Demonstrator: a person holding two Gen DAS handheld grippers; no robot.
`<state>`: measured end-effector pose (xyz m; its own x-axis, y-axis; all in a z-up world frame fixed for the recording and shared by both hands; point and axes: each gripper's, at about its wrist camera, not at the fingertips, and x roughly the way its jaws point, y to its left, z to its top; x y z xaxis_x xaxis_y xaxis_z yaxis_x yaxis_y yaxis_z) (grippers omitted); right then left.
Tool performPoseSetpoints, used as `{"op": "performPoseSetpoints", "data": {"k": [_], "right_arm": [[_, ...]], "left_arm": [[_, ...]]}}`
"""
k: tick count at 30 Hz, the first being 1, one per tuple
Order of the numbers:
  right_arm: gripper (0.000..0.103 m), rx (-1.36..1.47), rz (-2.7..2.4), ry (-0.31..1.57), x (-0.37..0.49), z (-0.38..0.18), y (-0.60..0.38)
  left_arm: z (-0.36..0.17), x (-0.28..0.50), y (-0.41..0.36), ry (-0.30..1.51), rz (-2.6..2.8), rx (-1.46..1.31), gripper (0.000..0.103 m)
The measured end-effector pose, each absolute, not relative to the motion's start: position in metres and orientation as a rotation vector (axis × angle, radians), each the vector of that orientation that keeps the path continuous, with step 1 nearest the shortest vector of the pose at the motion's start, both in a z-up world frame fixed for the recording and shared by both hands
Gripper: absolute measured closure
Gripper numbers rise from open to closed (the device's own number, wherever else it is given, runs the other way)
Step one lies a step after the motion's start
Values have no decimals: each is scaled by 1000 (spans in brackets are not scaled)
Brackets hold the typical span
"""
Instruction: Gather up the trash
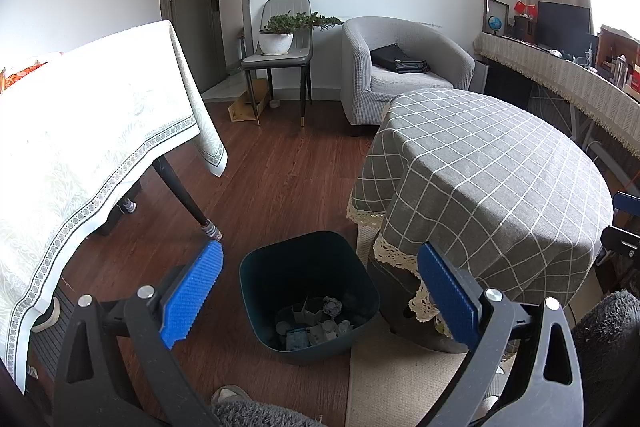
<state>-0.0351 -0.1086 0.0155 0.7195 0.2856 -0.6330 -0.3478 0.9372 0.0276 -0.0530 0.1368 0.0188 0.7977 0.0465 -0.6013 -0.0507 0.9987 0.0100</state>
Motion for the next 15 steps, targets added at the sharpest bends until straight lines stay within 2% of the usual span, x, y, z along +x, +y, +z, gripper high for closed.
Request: {"op": "performPoseSetpoints", "data": {"k": [15], "right_arm": [[3,-98,351,690,-35,14,-107]], "left_arm": [[19,-52,138,647,48,-8,3]]}}
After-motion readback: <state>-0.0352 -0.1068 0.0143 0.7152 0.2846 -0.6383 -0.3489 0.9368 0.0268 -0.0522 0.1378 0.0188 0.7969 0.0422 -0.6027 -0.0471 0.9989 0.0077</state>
